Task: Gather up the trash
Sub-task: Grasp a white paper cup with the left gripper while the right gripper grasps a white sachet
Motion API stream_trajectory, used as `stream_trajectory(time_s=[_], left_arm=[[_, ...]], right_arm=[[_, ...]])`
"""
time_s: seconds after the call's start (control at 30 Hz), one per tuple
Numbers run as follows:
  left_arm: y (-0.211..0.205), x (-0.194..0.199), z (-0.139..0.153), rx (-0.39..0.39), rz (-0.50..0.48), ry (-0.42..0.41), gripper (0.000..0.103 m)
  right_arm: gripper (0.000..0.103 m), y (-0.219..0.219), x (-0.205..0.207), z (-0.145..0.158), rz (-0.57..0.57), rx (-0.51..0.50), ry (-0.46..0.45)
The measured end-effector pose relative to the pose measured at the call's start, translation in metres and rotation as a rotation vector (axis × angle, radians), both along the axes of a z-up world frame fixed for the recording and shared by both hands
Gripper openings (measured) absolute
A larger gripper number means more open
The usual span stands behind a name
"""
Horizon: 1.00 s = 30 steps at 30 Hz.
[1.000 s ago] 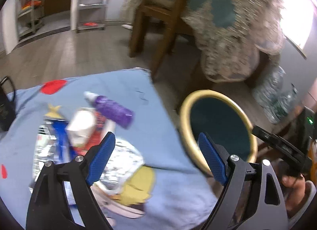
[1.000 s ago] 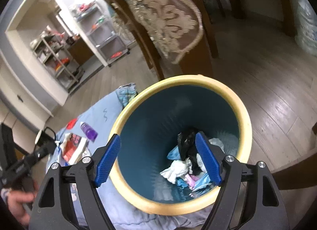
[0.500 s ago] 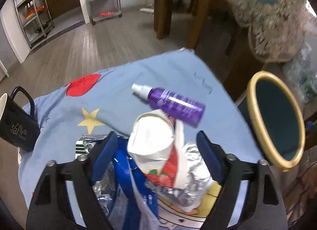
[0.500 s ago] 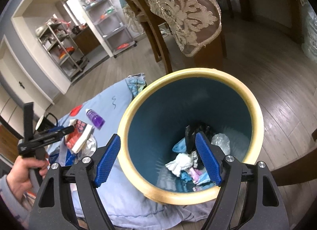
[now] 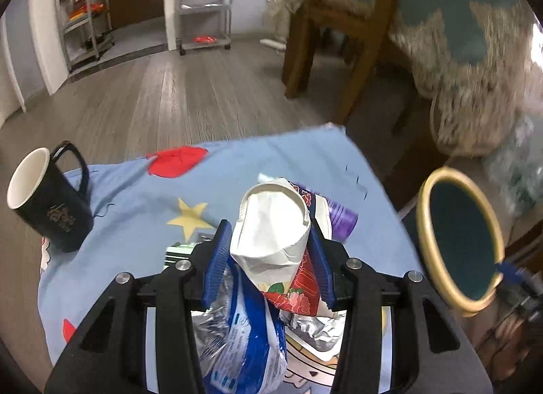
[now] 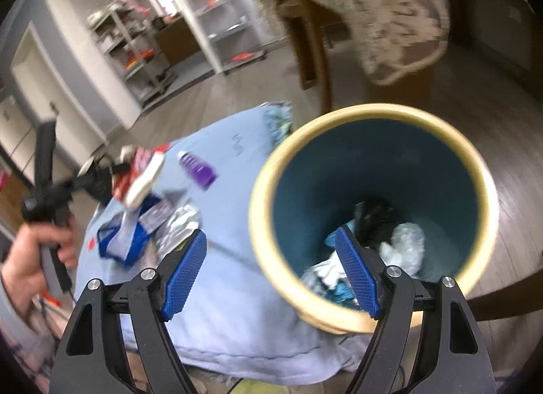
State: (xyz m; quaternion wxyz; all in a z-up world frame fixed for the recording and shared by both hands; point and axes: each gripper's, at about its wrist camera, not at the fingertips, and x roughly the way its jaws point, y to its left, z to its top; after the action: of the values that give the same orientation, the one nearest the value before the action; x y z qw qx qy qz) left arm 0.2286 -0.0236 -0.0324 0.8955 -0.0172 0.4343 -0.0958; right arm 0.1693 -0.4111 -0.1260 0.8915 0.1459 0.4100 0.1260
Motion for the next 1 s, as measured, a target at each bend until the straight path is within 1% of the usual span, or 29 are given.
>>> stream_trajectory(time_s=[0.07, 0.23, 0.37, 0.47, 0.57, 0.67, 0.73, 0.87, 1.0], left_arm=[[0.013, -0.005, 0.015, -0.051, 0.025, -0.009, 0.045], [0.046, -0.018, 0.045, -0.145, 0.071, -0.014, 0.045], [0.068, -0.034, 0.068, -0.170, 0.084, -0.027, 0.045], [0.087, -0.044, 0.079, -0.187, 0.109, -0.052, 0.045], [0.105, -0.051, 0.080, -0.224, 0.150, -0.074, 0.045], [0.117, -0.050, 0.070, -0.309, 0.184, -0.057, 0.045], [0.122, -0.048, 0.067, -0.340, 0.189, -0.055, 0.045], [0.127, -0.045, 0.069, -0.363, 0.186, -0.066, 0.045], [0.129, -0.043, 0.070, -0.381, 0.184, -0.073, 0.045]], right_arm=[[0.079, 0.019, 0.003, -0.001, 0.041, -0.004, 0.009], [0.079, 0.070, 0.018, -0.002, 0.136, 0.004, 0.020], [0.079, 0.118, 0.037, -0.003, 0.230, -0.032, 0.032], [0.079, 0.146, 0.051, -0.005, 0.261, -0.036, 0.062], [0.078, 0.168, 0.066, -0.010, 0.263, -0.036, 0.092], [0.075, 0.185, 0.081, -0.016, 0.244, -0.023, 0.138], [0.074, 0.194, 0.089, -0.020, 0.237, -0.024, 0.160], [0.068, 0.215, 0.102, -0.032, 0.240, -0.086, 0.207], [0.063, 0.228, 0.105, -0.041, 0.259, -0.135, 0.227]])
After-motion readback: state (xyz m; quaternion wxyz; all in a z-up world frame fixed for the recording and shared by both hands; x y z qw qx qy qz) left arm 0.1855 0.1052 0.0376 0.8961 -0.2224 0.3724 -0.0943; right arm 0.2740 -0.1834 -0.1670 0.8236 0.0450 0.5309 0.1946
